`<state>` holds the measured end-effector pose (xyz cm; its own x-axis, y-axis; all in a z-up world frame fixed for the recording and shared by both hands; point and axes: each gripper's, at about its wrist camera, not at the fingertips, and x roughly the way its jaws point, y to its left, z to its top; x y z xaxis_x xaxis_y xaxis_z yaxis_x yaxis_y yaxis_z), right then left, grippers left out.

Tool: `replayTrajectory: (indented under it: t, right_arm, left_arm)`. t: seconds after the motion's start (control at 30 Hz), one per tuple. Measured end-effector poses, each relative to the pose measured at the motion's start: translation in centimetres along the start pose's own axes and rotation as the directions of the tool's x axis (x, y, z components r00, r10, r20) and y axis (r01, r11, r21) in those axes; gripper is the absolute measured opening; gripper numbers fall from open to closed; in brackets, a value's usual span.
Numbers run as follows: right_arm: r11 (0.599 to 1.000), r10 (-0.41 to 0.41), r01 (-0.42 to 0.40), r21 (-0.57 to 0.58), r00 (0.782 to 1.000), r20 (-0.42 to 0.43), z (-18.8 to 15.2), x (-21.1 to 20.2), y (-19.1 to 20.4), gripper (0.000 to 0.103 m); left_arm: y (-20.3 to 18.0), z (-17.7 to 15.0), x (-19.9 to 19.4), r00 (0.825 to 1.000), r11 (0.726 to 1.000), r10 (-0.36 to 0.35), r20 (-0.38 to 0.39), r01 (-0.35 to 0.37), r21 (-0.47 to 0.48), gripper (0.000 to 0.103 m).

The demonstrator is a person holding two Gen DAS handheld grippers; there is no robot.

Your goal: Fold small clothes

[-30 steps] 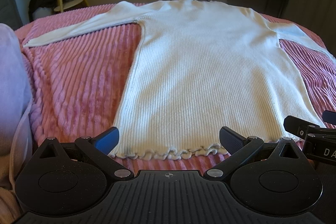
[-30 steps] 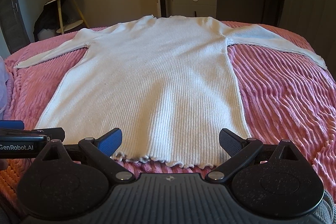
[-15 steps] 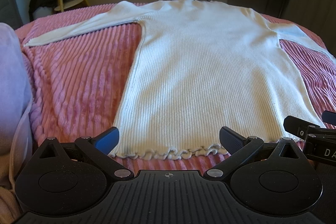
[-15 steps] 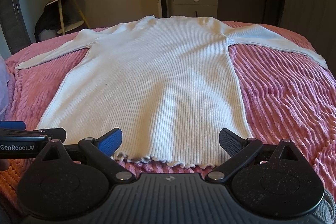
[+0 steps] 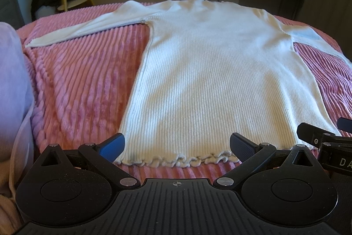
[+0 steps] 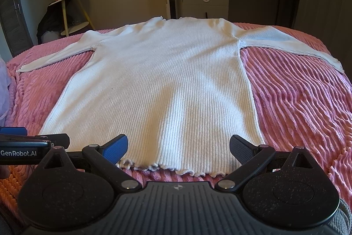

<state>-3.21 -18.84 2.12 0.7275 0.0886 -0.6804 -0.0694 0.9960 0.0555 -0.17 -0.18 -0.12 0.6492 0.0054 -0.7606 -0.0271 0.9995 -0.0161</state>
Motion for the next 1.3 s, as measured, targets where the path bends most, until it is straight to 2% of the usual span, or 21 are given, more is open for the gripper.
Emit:
replayTrajectory:
  t: [0.97, 1.2, 1.3]
  right_arm:
    - [0.999, 0.036, -0.036, 0.015, 0.999, 0.018, 0.0, -0.3, -0.4, 0.099]
    - [0.997, 0.069, -0.070, 0.032, 0.997, 0.030, 0.0, -0.3, -0.7, 0.099]
    - [0.987, 0.131, -0.136, 0.087, 0.990, 0.057, 0.2, -0.5, -1.6, 0.099]
  left_arm:
    - [0.1, 0.1, -0.1, 1.000, 1.000, -0.005, 0.009, 0.005, -0.012, 0.103]
    - [-0.4, 0.2, -0.3, 1.000, 1.000, -0.002, 0.019, 0.002, 0.015, 0.103]
    - [-0.9, 0.8, -0.4, 1.000, 0.999, -0.021, 0.012, 0.020, 0.038, 0.103]
